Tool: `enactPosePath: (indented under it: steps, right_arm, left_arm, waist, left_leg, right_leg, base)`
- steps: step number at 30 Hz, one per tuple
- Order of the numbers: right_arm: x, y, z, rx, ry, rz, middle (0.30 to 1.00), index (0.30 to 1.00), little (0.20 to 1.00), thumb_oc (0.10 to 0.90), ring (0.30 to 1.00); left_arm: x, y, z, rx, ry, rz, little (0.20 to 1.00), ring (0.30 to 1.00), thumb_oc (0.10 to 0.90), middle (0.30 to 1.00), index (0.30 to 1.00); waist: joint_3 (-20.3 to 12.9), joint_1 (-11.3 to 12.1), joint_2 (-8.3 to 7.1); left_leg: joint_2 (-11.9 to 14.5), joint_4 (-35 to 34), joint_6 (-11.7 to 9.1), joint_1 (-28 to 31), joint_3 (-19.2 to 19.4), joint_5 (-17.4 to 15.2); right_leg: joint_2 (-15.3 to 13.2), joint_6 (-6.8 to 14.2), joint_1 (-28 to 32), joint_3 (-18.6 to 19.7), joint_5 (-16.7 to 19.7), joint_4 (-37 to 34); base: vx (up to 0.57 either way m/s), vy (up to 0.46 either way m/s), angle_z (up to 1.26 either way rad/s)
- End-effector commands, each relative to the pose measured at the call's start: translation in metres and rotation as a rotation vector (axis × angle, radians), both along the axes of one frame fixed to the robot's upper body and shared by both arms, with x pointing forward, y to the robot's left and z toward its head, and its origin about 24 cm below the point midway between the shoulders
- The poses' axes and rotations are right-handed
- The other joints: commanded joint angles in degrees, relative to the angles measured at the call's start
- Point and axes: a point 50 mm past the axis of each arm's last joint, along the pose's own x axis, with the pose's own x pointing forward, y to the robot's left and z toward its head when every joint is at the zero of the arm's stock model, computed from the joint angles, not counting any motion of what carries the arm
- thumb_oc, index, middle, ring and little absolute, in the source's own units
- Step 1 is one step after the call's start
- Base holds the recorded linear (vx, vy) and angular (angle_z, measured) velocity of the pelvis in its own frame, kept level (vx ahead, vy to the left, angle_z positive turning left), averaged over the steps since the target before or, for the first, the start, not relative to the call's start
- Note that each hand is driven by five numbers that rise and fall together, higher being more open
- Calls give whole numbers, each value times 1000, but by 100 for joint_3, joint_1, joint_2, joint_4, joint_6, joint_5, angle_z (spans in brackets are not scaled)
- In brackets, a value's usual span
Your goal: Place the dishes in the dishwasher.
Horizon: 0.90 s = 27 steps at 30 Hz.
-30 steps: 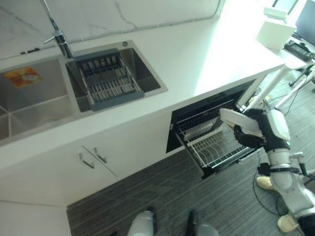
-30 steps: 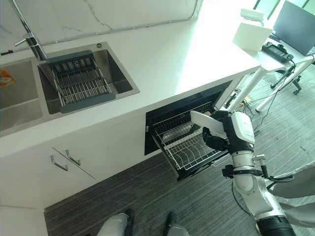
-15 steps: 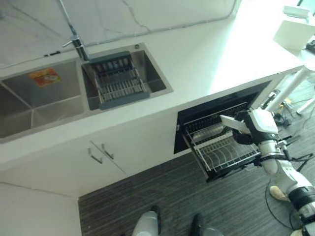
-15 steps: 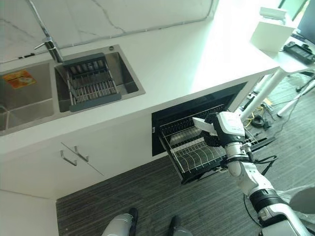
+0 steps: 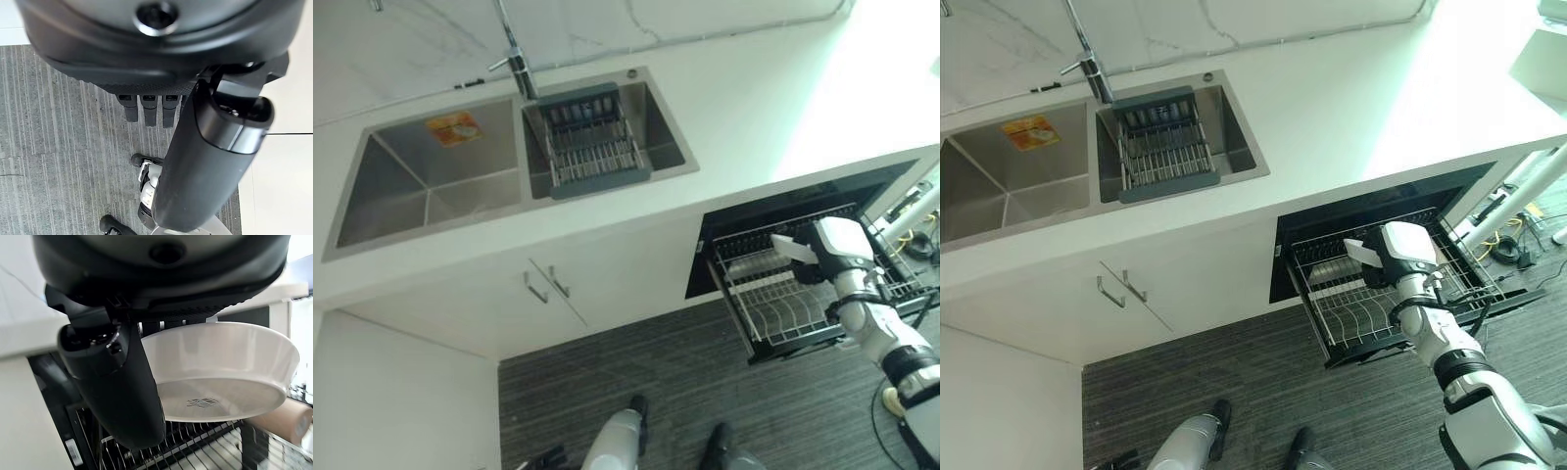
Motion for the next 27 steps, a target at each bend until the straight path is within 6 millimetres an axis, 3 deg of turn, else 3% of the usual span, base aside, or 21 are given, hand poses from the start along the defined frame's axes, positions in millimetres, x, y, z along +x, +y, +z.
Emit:
enactPosePath:
  steps: [1,10,11,12,13,20,22,23,27]
  right_arm:
    - [20,0,52,20,-194,-5,300,300,300,400,300]
    - [28,-21,85,92,-259,-148,300,300,300,400,300]
    - [28,-22,87,100,-249,-156,439,439,439,493,439]
    - [29,-21,88,96,-250,-154,836,836,836,758,836]
    - [31,-20,95,100,-265,-150,900,900,900,800,900]
    - [32,-25,100,126,-158,-139,900,900,900,800,900]
    - [30,-30,88,201,-23,-162,900,900,900,800,900]
    - [26,-36,75,233,136,-172,900,900,900,800,900]
    - [21,-39,71,332,181,-163,900,900,900,800,900]
  left_arm:
    - [4,23,10,49,-43,-35,900,900,800,900,900]
    - [47,31,29,62,-200,-63,900,900,800,900,900]
    - [46,32,30,63,-208,-58,900,900,800,900,900]
    - [48,32,31,66,-214,-61,900,900,800,900,900]
    - [55,34,34,68,-231,-66,900,900,800,900,900]
    - [56,34,37,68,-239,-107,900,900,800,900,900]
    - [55,36,38,77,-236,-112,900,900,800,900,900]
    - [57,42,41,97,-228,-114,900,900,800,900,900]
    - [58,52,45,124,-207,-96,900,900,800,900,900]
  waist:
    - [-92,71,-72]
    - [445,152,27]
    - [444,132,34]
    - [446,117,40]
    - [466,103,29]
    - [427,46,-102]
    - [414,45,-153]
    - [395,40,-263]
    - [338,-15,-431]
  left_leg:
    - [284,-425,-426,252,-234,83]
    - [234,-425,-395,-222,-237,140]
    - [214,-425,-396,-230,-225,131]
    - [210,-425,-399,-237,-209,135]
    - [235,-425,-407,-268,-177,141]
    - [324,-425,-441,-267,-87,115]
    - [348,-425,-456,-241,-78,101]
    - [382,-425,-469,-221,-56,97]
    - [455,-425,-488,-128,-2,76]
  right_leg:
    - [-315,568,46,363,-60,74]
    - [-346,566,-393,388,49,74]
    - [-335,570,-423,424,45,74]
    - [-334,570,-453,455,54,74]
    - [-339,564,-497,481,64,74]
    - [-299,579,-555,535,85,74]
    - [-294,582,-532,528,77,74]
    - [-297,588,-504,508,89,74]
    - [-267,582,-416,492,88,74]
  base:
    - [-62,-41,5]
    - [-140,-62,11]
    - [-84,-43,4]
    - [-80,-30,-3]
    - [-88,-15,-5]
    - [-57,-15,-4]
    - [-17,-50,-5]
    - [-19,-91,-6]
    - [15,-77,-5]
